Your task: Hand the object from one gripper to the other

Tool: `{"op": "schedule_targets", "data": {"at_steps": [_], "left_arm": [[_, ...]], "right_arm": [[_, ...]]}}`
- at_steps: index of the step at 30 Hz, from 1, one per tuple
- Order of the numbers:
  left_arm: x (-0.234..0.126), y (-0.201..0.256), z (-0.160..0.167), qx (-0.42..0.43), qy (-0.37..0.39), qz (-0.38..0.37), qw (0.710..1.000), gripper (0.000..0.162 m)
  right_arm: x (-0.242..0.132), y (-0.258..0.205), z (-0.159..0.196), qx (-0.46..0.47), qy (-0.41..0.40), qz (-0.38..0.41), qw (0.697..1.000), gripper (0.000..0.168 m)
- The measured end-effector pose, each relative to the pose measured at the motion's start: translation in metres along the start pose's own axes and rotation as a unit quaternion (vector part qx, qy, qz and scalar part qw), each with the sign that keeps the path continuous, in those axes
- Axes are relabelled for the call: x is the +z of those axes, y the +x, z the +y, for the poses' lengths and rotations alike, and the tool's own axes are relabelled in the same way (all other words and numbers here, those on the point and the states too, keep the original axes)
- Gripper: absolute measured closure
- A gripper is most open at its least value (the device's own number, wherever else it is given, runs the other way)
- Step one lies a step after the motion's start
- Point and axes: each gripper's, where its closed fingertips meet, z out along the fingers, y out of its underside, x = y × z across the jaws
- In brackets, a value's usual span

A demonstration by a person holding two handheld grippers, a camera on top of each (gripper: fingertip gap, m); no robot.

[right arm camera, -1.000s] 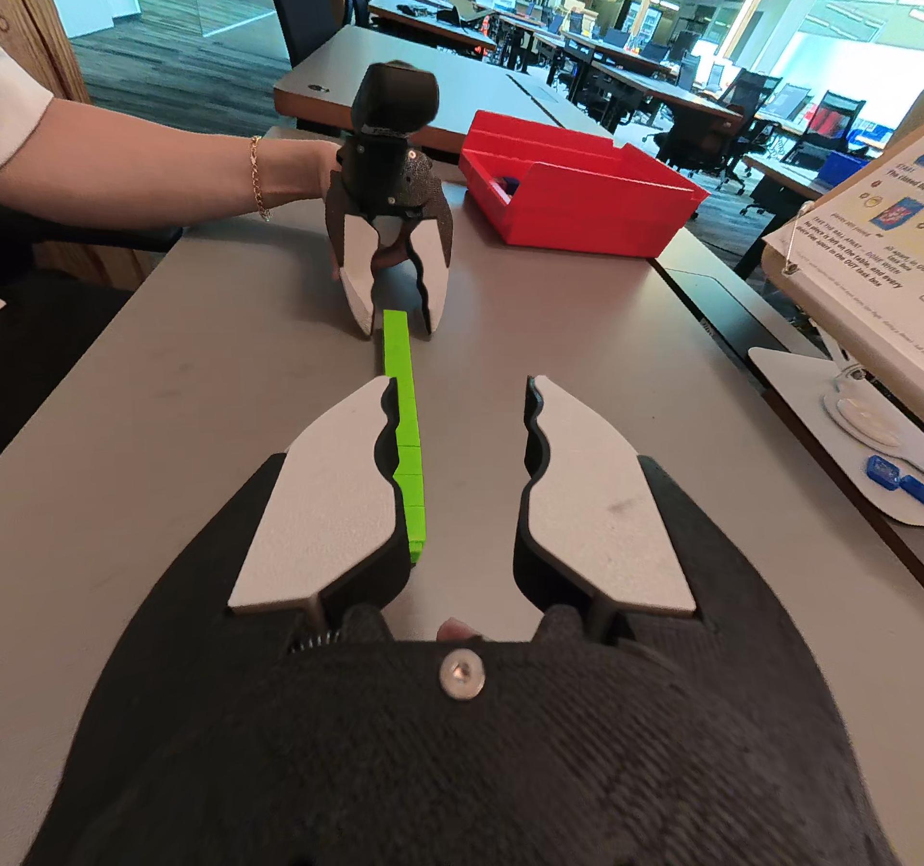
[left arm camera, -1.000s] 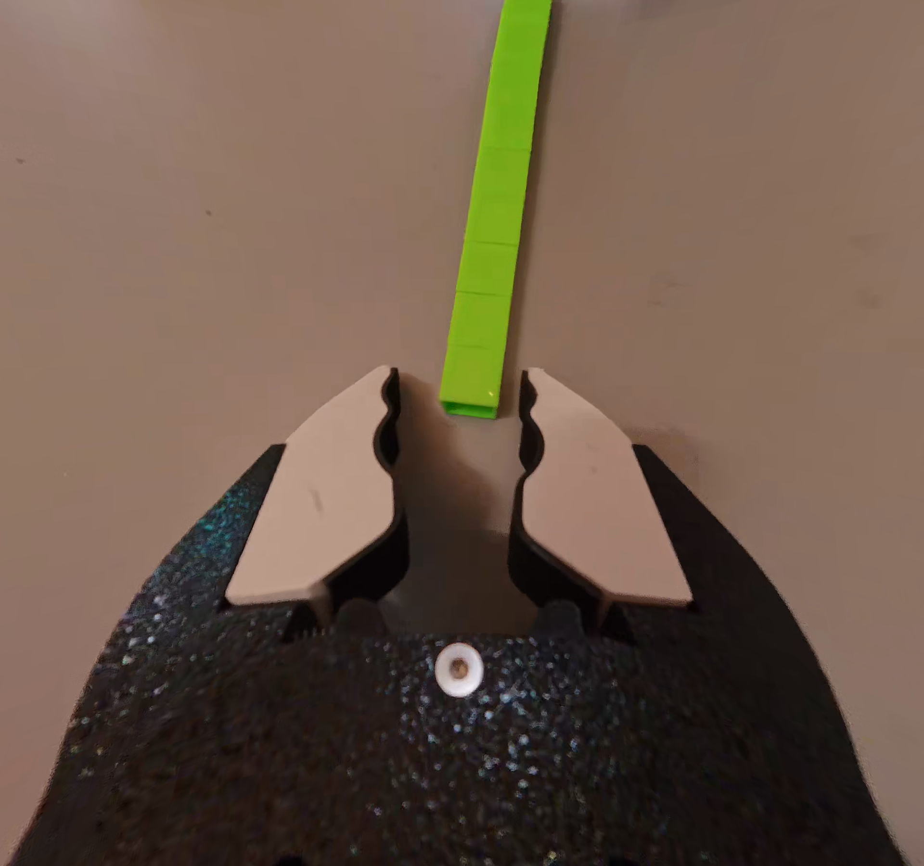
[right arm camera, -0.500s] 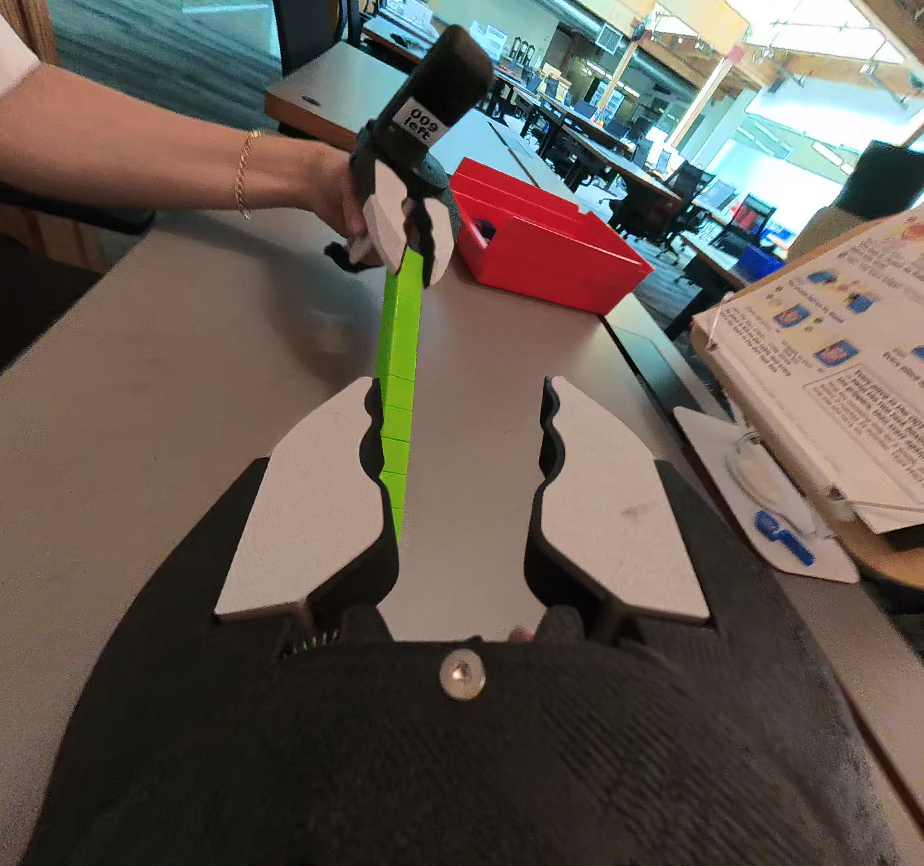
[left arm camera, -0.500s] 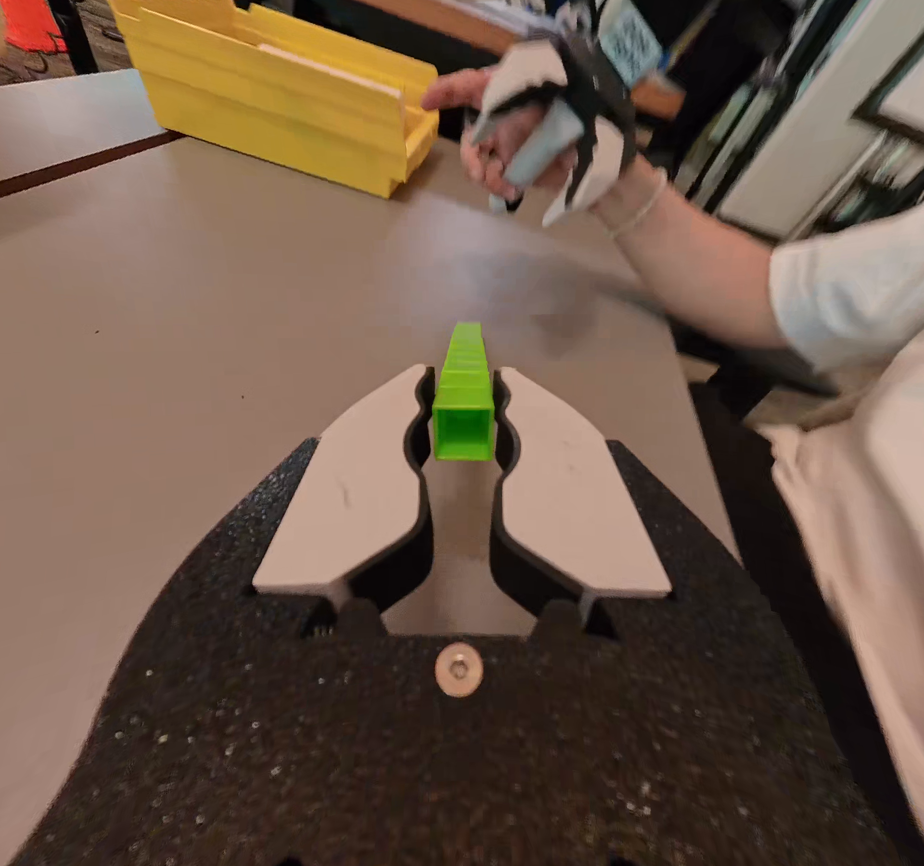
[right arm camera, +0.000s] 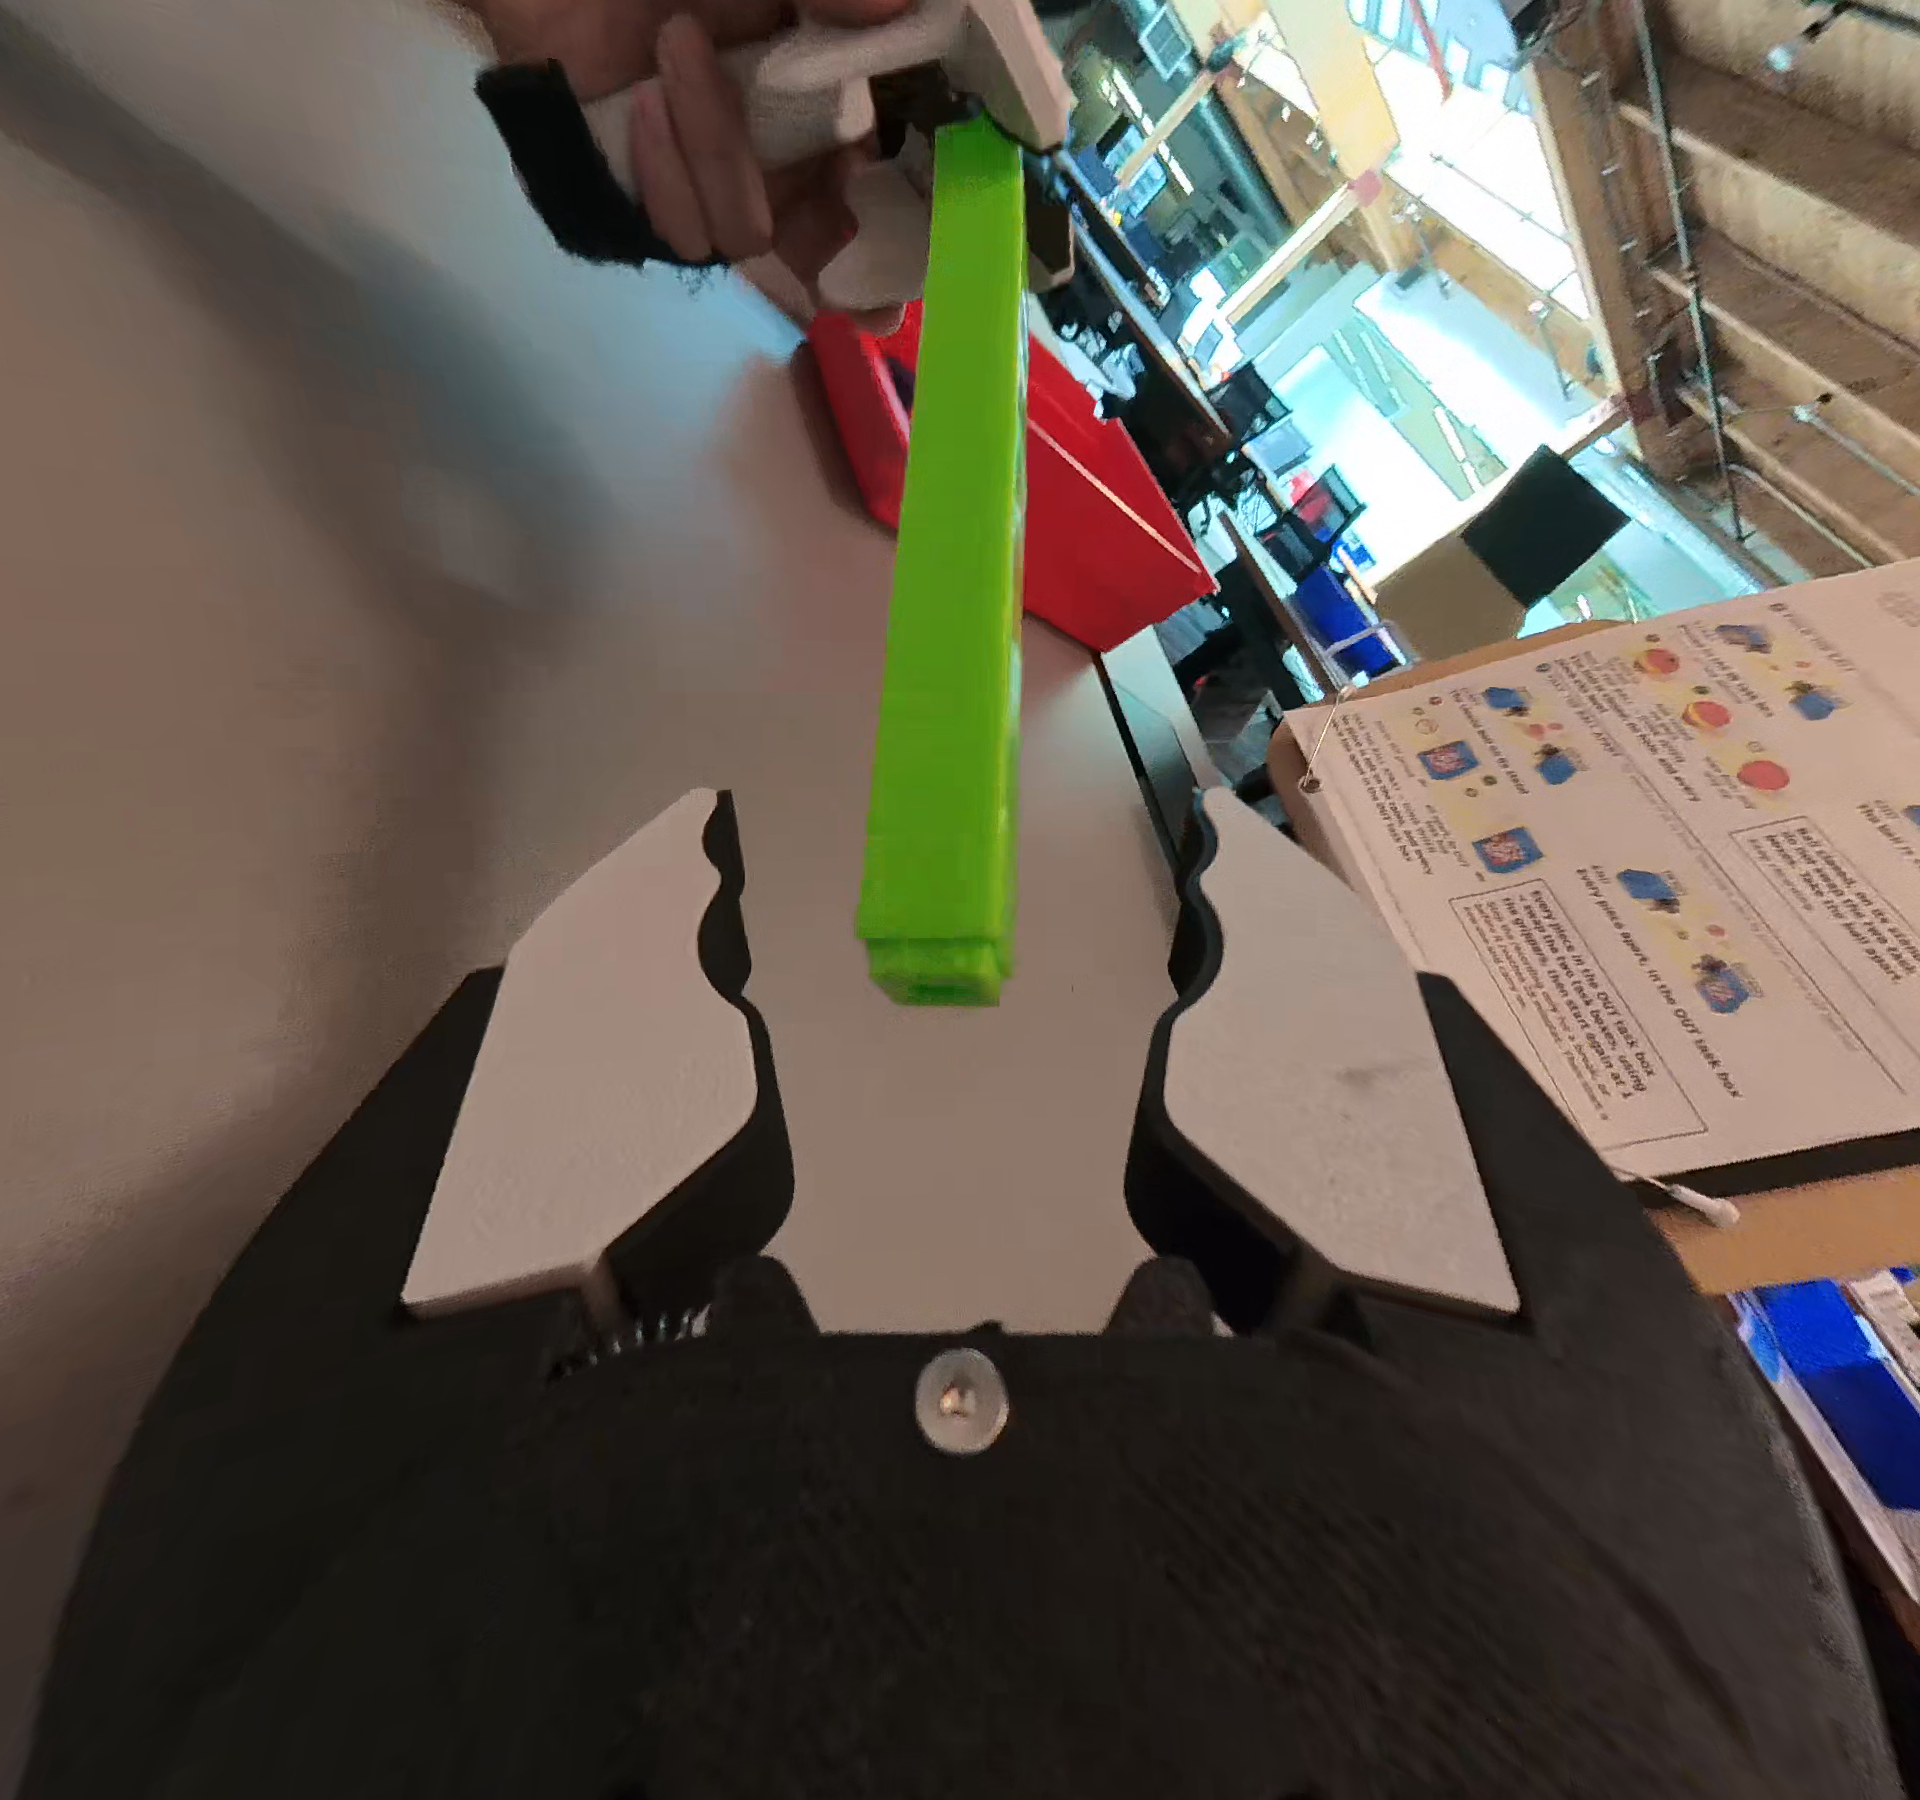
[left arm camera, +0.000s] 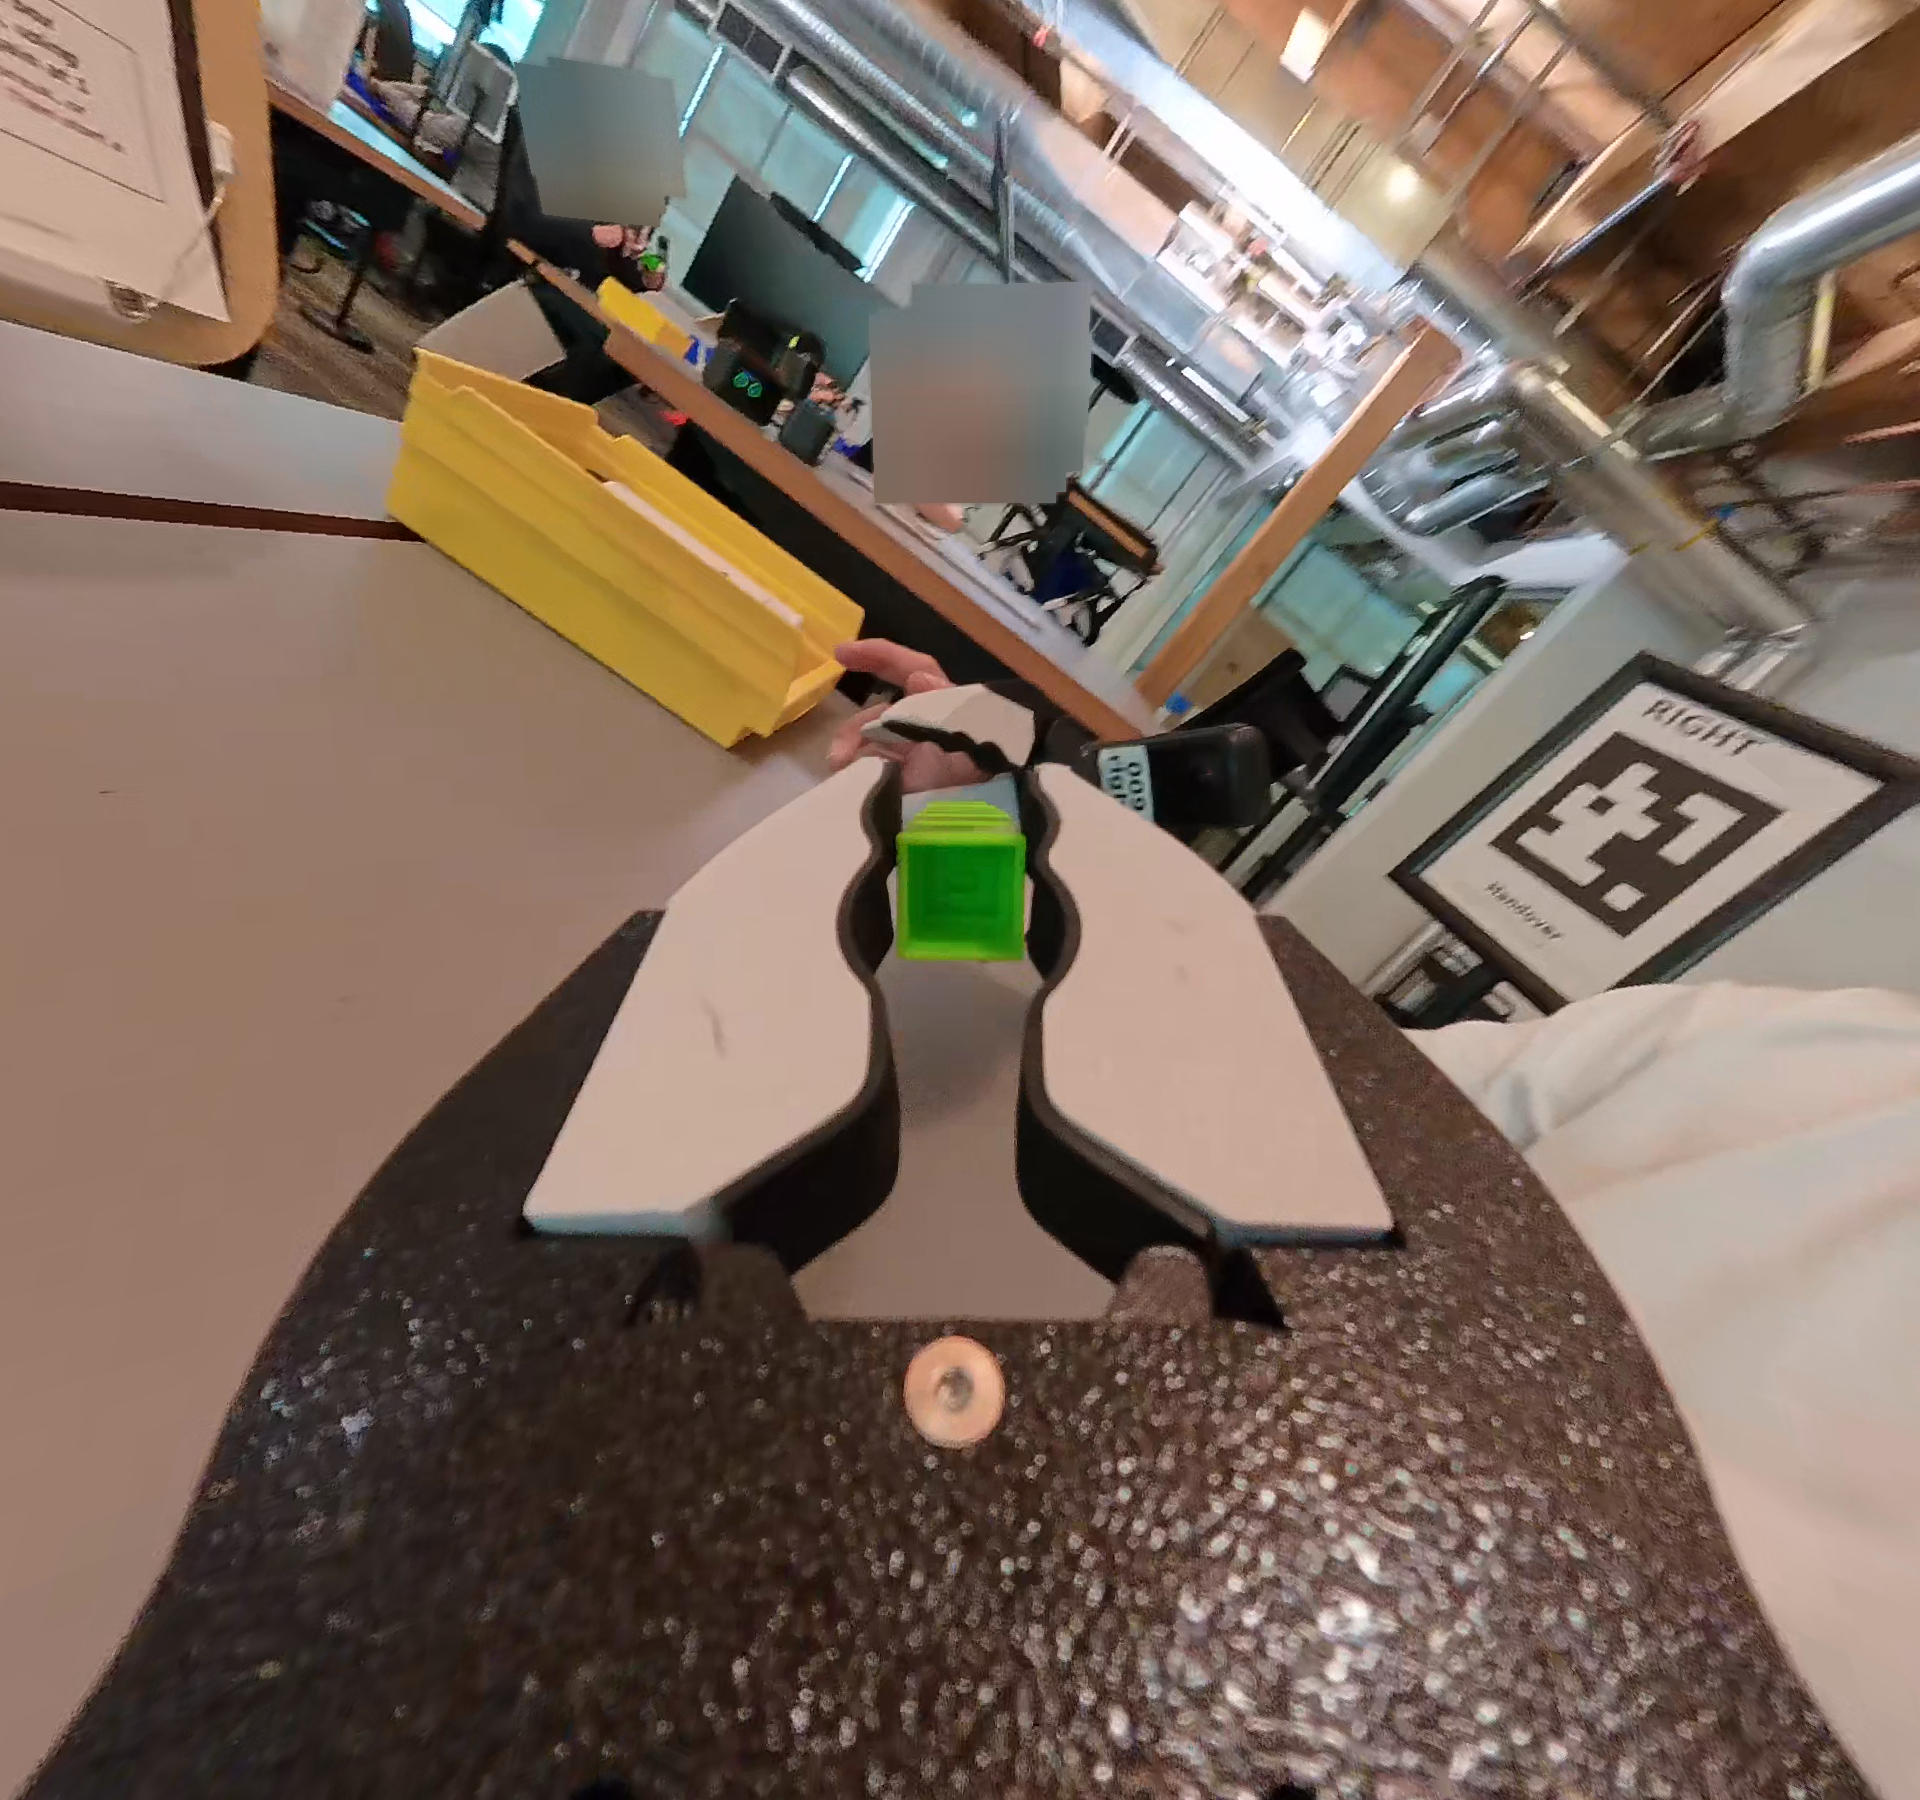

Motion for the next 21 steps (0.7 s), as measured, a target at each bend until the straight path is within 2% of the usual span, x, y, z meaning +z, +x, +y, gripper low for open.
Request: {"op": "schedule_targets", "data": {"at_steps": [5,15,21], "left_arm": [[0.005,0.000,0.005,-0.025,0.004,0.028,0.999,0.141],[0.015,0.000,0.013,-0.096,0.019,0.080,0.992,0.141],[0.016,-0.004,0.016,-0.117,0.025,0.094,0.988,0.141]], "right_arm": [[0.002,0.002,-0.020,-0.001,0.047,0.017,0.999,0.111],[0.001,-0.001,-0.036,0.025,0.097,0.005,0.995,0.132],[0.002,-0.002,-0.037,0.028,0.070,-0.012,0.997,0.145]]}}
